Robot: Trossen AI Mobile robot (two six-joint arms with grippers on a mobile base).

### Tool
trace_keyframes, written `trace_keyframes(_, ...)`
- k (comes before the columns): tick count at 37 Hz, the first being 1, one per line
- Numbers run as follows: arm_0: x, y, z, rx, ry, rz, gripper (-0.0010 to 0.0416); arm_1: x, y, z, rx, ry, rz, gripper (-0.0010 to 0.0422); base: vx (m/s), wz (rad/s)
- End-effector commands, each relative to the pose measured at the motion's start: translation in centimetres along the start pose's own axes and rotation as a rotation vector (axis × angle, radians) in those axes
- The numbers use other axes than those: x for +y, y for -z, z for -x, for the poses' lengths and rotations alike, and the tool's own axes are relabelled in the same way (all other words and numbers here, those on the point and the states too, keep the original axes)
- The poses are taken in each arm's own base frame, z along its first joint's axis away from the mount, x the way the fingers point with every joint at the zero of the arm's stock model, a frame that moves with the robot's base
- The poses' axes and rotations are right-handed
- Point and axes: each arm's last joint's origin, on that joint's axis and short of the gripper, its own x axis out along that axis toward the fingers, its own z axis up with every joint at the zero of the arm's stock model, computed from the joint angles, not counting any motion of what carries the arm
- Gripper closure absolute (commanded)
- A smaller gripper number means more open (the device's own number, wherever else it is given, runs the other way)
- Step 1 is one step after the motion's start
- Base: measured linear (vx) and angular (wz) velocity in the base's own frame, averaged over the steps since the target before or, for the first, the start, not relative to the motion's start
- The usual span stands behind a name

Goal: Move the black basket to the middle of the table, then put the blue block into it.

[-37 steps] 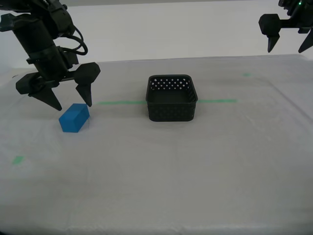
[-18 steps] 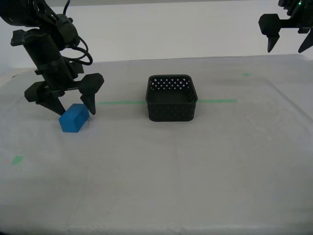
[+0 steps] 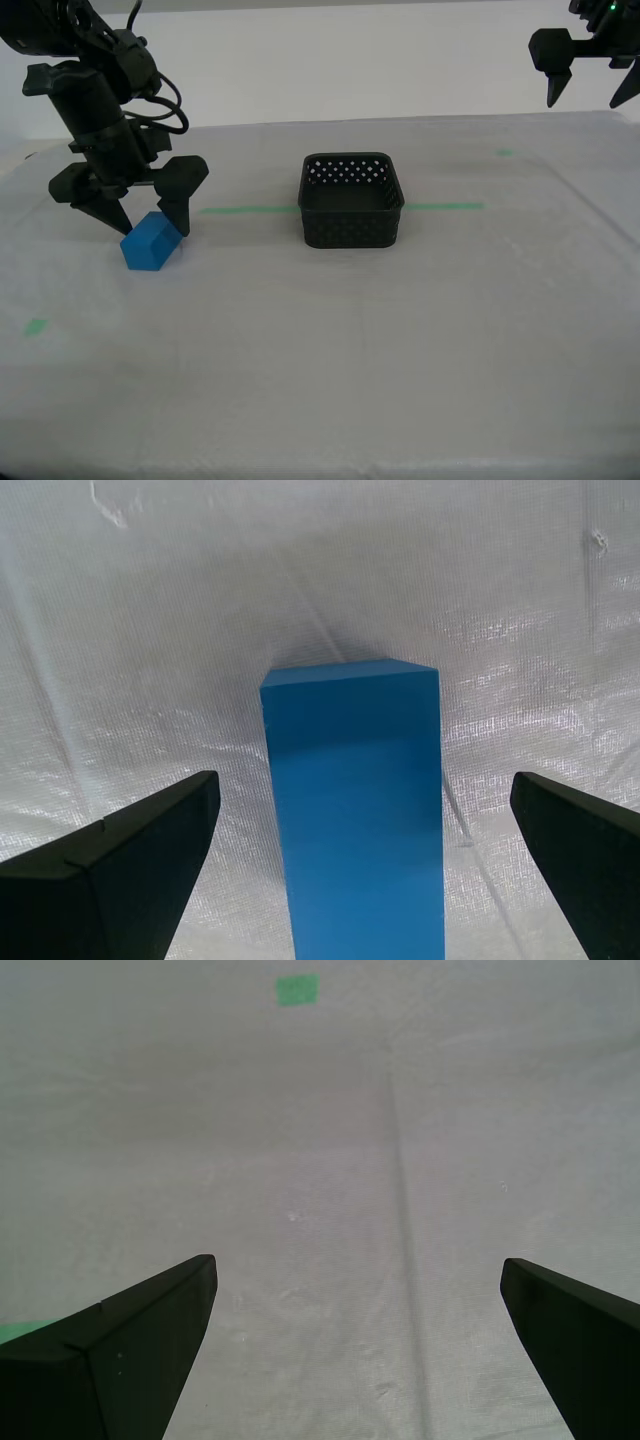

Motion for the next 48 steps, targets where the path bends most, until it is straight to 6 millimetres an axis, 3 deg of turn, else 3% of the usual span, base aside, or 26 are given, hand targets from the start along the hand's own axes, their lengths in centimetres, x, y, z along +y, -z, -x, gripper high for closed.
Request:
trace_keyframes(1,0.03,-0.05,0.06,-0.003,-0.001,-0.001,0.0007,0.02,0.03,0.01,0.002,0.012,-0.018,0.0011,0.000,0.000)
trace_keyframes(48,0.03,-0.05,0.06,-0.003,-0.001,-0.001,0.0007,0.05,0.32,-0.16,0.013,-0.038,0.008,0.0018,0.000,0.000)
